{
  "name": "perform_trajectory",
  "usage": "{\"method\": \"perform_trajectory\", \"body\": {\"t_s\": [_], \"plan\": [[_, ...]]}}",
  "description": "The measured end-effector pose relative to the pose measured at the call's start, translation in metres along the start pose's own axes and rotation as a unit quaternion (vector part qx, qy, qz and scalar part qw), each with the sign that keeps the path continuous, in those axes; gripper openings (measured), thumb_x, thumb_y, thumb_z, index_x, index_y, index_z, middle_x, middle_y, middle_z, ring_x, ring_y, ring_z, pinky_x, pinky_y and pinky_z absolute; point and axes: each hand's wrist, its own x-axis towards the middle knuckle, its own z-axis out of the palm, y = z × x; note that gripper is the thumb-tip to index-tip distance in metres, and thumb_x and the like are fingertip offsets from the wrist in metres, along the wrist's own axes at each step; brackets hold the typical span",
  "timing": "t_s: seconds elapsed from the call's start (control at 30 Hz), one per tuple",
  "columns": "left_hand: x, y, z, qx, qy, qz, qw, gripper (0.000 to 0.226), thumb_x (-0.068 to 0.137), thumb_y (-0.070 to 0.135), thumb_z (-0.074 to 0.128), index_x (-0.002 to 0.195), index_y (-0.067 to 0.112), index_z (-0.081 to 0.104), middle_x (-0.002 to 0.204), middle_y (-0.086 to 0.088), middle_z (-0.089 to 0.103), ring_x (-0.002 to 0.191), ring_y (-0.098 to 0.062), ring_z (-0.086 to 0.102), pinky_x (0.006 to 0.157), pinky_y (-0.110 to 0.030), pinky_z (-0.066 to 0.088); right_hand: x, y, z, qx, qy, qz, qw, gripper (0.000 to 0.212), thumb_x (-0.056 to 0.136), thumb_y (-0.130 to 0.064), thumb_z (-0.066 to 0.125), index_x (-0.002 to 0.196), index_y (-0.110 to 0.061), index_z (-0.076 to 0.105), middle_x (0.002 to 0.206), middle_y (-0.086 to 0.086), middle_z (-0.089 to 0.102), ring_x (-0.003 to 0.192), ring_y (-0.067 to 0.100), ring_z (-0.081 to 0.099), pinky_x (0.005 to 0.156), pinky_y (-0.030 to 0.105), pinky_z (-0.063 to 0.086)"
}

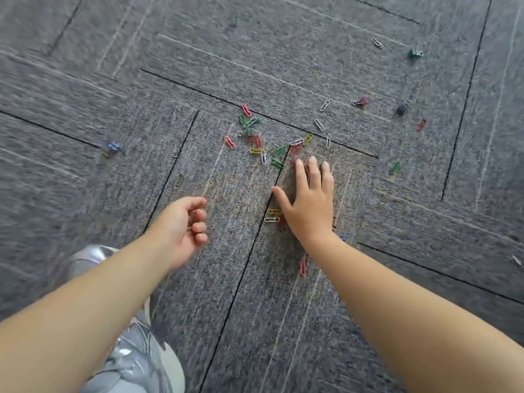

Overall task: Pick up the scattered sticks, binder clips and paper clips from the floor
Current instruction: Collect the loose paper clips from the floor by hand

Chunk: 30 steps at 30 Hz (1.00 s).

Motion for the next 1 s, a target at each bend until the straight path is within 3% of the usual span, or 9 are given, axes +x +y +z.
{"method": "perform_trajectory", "body": {"t_s": [0.1,0.2,0.3,0.4,0.5,0.6,0.73,0.9,1.0], "plan": [[0.007,-0.001,0.001,-0.011,0.003,0.003,1.0,0.018,0.094,0.021,0.046,0.076,0.02,0.05,0.046,0.009,0.042,0.033,-0.006,0.031,0.036,-0.013,0.026,0.003,0.009,0.006,0.007,0.11,-0.084,0.99,0.035,0.091,-0.029,0.057,0.117,-0.005,0.061,0.116,0.02,0.059,0.105,0.042,0.054,0.094,0.052,0.041],[0.01,-0.005,0.013,-0.01,-0.011,0.006,1.0,0.017,0.094,0.021,0.047,0.077,0.02,0.051,0.049,0.008,0.044,0.034,-0.006,0.033,0.036,-0.015,0.027,0.018,0.019,-0.002,0.031,0.113,-0.136,0.984,0.013,0.083,-0.003,0.065,0.095,0.0,0.063,0.089,0.018,0.055,0.078,0.036,0.052,0.071,0.045,0.049],[0.006,-0.007,0.034,-0.001,-0.035,0.003,0.999,0.018,0.095,0.021,0.047,0.078,0.018,0.053,0.056,0.006,0.043,0.04,-0.007,0.035,0.037,-0.019,0.031,0.032,0.024,-0.014,0.026,0.069,-0.142,0.987,0.016,0.081,0.012,0.057,0.093,0.001,0.057,0.089,0.018,0.052,0.078,0.032,0.047,0.065,0.041,0.048],[-0.006,-0.01,0.057,0.034,-0.068,-0.011,0.997,0.017,0.096,0.019,0.047,0.084,0.013,0.058,0.064,0.001,0.048,0.054,-0.01,0.043,0.047,-0.021,0.04,0.031,0.019,-0.024,0.074,0.007,-0.025,0.997,0.018,0.093,0.004,0.041,0.106,-0.005,0.051,0.108,0.012,0.048,0.096,0.025,0.046,0.082,0.032,0.043],[-0.016,-0.013,0.074,0.058,-0.113,-0.038,0.991,0.02,0.096,0.019,0.046,0.094,0.005,0.06,0.076,-0.005,0.057,0.068,-0.016,0.054,0.061,-0.025,0.05,0.016,-0.006,-0.05,0.213,-0.012,0.123,0.969,0.009,0.098,-0.009,0.042,0.1,-0.009,0.05,0.108,0.006,0.049,0.087,0.016,0.05,0.077,0.028,0.046],[-0.028,-0.015,0.079,0.022,-0.166,-0.106,0.98,0.025,0.095,0.023,0.044,0.09,0.005,0.061,0.077,-0.007,0.057,0.07,-0.018,0.054,0.067,-0.029,0.048,-0.016,-0.04,-0.079,0.3,-0.051,0.068,0.95,0.007,0.097,-0.008,0.043,0.095,-0.011,0.048,0.101,0.0,0.044,0.078,0.008,0.045,0.067,0.019,0.041],[-0.049,-0.01,0.069,-0.04,-0.235,-0.172,0.956,0.03,0.082,0.016,0.049,0.101,-0.001,0.065,0.099,-0.016,0.065,0.095,-0.024,0.061,0.09,-0.036,0.049,-0.06,-0.08,-0.096,0.26,-0.047,-0.073,0.962,0.018,0.091,-0.009,0.042,0.096,-0.008,0.059,0.094,0.006,0.051,0.084,0.023,0.049,0.075,0.038,0.043],[-0.063,-0.014,0.063,-0.044,-0.295,-0.157,0.941,0.018,0.073,0.005,0.053,0.068,0.002,0.069,0.069,-0.012,0.066,0.057,-0.011,0.067,0.051,-0.019,0.054,-0.075,-0.077,-0.094,0.197,0.091,-0.111,0.97,0.025,0.083,-0.03,0.049,0.082,-0.019,0.071,0.086,0.0,0.064,0.083,0.026,0.056,0.078,0.039,0.036],[-0.059,-0.026,0.064,0.009,-0.292,-0.148,0.945,0.018,0.09,0.005,0.048,0.097,0.0,0.063,0.093,-0.018,0.066,0.079,-0.003,0.068,0.07,-0.018,0.055,-0.083,-0.067,-0.094,0.226,0.115,-0.134,0.958,0.029,0.085,-0.038,0.05,0.091,-0.022,0.074,0.101,0.0,0.064,0.1,0.022,0.054,0.09,0.042,0.035]]}}
